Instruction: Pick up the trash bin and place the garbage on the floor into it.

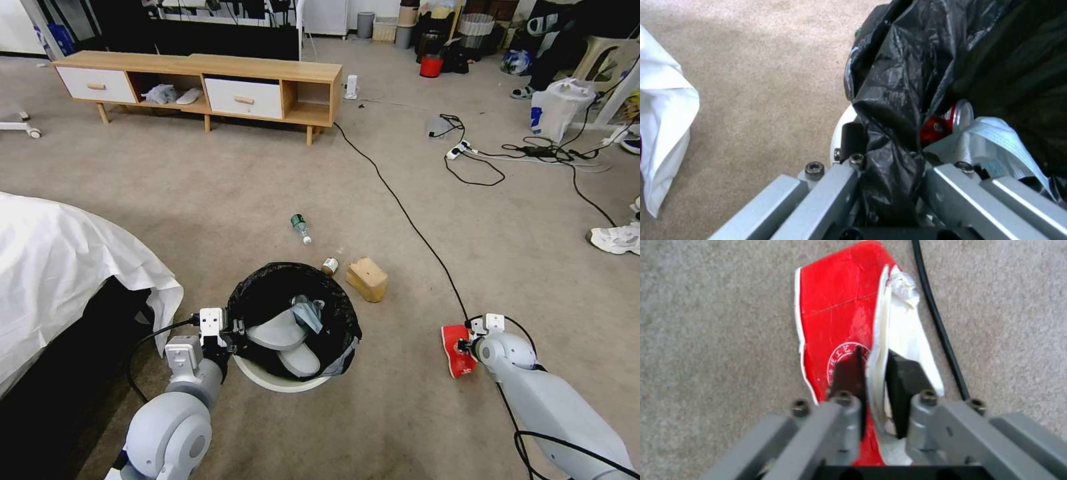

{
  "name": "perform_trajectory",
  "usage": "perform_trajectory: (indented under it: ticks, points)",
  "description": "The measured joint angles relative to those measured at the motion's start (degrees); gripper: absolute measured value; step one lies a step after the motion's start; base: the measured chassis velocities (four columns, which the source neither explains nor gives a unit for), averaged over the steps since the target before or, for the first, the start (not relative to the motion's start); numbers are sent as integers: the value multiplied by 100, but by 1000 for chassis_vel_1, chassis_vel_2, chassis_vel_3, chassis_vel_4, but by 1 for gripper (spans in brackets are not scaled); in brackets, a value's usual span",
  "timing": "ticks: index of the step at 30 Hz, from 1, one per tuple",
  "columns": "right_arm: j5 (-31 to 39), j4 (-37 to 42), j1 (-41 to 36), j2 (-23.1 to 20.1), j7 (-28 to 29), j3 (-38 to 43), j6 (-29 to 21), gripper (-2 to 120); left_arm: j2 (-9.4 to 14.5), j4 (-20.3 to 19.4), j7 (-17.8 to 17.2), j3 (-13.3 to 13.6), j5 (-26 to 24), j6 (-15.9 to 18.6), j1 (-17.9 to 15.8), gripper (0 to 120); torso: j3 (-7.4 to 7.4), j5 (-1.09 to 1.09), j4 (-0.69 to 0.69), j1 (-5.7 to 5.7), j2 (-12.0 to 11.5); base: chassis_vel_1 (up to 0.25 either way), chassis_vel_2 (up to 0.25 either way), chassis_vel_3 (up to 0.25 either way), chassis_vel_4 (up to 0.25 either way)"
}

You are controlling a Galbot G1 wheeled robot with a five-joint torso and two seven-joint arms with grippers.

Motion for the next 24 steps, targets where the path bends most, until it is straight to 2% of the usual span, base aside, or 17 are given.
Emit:
perform_trajectory:
  ticks: [2, 14, 22, 24]
  points:
    - [22, 37, -9, -1, 23, 1, 0, 1, 7, -4, 0, -7, -5, -5, 0, 1, 0, 0, 0, 0, 0, 0, 0, 0, 0]
    - [103, 168, -84, -30, 136, 51, 1, 0, 0, -16, 1, -7, -16, -9, 11, 1, 0, 2, 1, 0, 0, 0, 0, 0, 0]
    - [393, 940, -493, -328, 413, 269, -20, 0, -22, -7, 2, 38, -56, -10, -9, 1, 0, 1, 0, 0, 0, 0, 0, 0, 0]
    - [554, 1434, -741, -514, 569, 465, -35, 0, 5, -7, -25, 53, -165, 13, -32, 1, 0, 1, 1, 0, 0, 0, 0, 0, 0]
